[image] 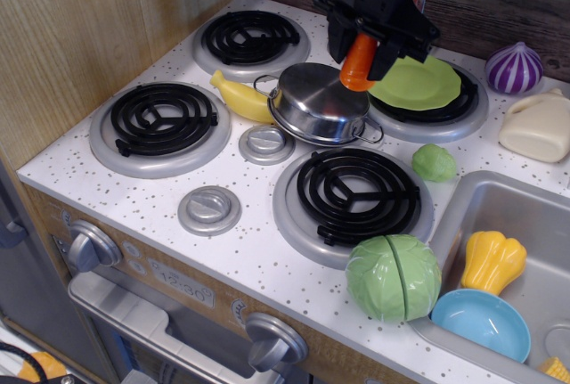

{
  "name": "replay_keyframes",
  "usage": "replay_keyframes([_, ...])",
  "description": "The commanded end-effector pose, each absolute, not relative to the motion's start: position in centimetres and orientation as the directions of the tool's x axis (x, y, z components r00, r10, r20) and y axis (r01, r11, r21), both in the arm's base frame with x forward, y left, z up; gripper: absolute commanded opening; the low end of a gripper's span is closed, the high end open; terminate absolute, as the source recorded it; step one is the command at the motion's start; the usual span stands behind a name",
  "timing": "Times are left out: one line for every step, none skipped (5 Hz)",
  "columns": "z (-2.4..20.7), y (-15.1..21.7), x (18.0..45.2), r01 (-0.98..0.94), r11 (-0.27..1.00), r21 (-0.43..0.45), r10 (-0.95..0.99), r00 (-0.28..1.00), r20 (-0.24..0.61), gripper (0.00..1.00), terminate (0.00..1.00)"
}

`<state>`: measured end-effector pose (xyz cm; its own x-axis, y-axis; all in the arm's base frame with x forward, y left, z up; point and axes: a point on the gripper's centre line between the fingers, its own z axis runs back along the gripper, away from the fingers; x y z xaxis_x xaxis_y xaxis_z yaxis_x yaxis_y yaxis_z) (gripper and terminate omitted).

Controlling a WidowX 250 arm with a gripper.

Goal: Put carrot on plate

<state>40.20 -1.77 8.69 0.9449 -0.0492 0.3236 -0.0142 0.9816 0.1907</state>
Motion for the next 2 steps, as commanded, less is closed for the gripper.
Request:
replay_keyframes([10.3,-1.9,42.8,0.013,0.984,0.179,-0.086,0.909,0.408,0.0,0.0])
replay_keyframes([10.0,-2.5,44.5,0.023,0.985,0.169,-0.096,0.895,0.436,0.0,1.0])
